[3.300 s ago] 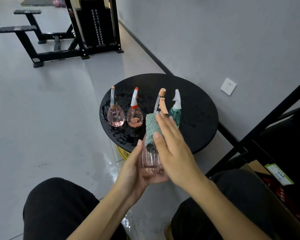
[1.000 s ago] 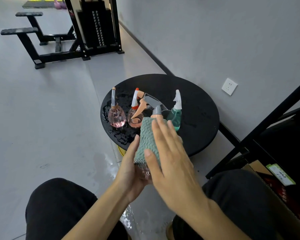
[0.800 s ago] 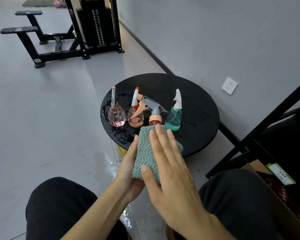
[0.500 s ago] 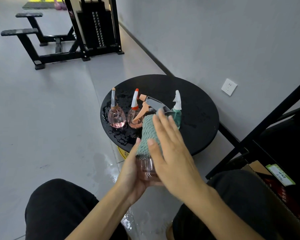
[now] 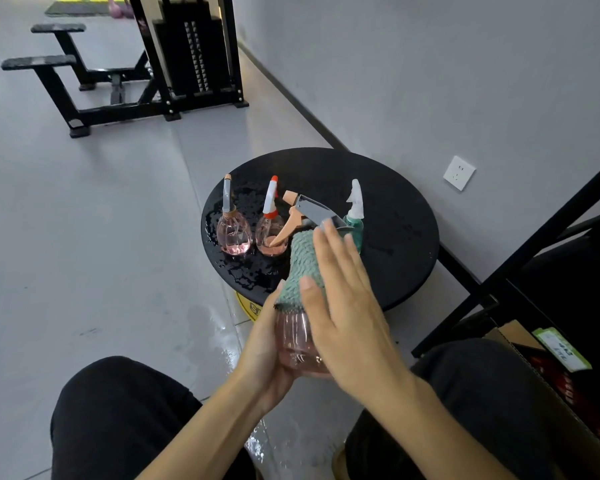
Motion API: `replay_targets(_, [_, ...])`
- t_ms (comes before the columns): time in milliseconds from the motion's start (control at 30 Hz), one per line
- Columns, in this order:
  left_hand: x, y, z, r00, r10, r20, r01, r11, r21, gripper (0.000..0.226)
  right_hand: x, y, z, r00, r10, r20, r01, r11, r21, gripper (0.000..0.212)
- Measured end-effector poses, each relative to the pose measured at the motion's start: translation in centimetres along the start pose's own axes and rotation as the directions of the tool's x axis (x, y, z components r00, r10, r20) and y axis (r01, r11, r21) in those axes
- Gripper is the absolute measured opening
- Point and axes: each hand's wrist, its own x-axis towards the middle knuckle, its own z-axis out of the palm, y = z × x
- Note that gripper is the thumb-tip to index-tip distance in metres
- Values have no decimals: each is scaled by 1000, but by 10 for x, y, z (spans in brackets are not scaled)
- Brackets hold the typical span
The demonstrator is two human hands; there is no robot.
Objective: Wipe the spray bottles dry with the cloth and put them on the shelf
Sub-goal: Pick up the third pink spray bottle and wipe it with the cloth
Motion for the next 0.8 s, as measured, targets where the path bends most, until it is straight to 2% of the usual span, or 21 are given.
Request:
replay_targets(200, [-1,5,-3,997,60,38,-56,992,-113,43,-42,-13,12,997,-80,23,82,988,-128,63])
replay_targets(300, [0,1,-3,998,43,38,-40,997,-65,40,-25,-7,8,997,-66,30,69,994,-81,59])
replay_targets(433, [0,-1,1,1000,-3,13,3,1000,-3,46,11,3,-6,999,24,38,-26,998,54,53])
replay_targets(633, [4,6,-3,1000,24,-1,-24,997,-69,48,-20,-7,2,997,-78,25,78,997,-5,65])
replay_targets(733, [1,5,-3,1000,27,3,-27,998,-57,43,-35,-4,10,983,-158,-95,156,987,-24,54])
replay_targets(800, [0,1,-1,1000,-3,11,4,999,-45,44,-31,-1,10,974,-169,-153,177,983,39,48])
